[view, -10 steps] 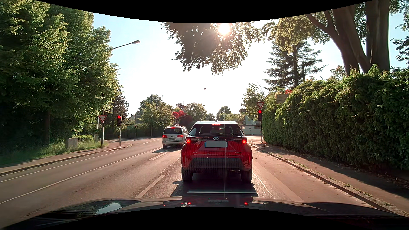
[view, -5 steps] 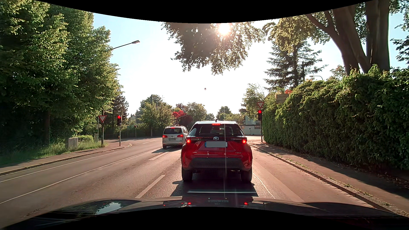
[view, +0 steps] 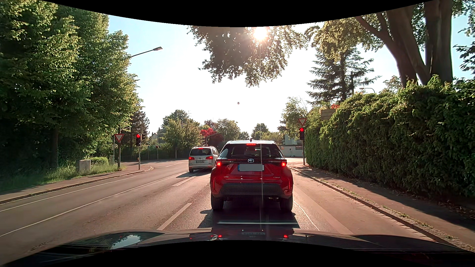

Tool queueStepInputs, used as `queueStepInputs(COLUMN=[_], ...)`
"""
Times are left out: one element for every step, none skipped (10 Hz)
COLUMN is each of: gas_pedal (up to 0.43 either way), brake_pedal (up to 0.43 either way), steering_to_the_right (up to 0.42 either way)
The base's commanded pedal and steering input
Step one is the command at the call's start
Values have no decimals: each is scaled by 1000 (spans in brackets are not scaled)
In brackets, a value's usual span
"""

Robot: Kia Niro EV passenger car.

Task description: Follow the waypoints while adhering to traffic rules and regulations

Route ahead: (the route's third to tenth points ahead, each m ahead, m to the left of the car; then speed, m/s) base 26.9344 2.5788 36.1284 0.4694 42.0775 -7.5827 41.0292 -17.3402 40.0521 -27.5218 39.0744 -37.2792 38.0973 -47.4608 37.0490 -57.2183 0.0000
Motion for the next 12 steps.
queueStepInputs(gas_pedal=[0,0,0,0,0,0,0,0,0,0,0,0], brake_pedal=[250,250,250,250,250,250,250,250,250,250,250,250], steering_to_the_right=[-7,-7,-7,-6,-7,-7,-6,-7,-7,-7,-7,-7])
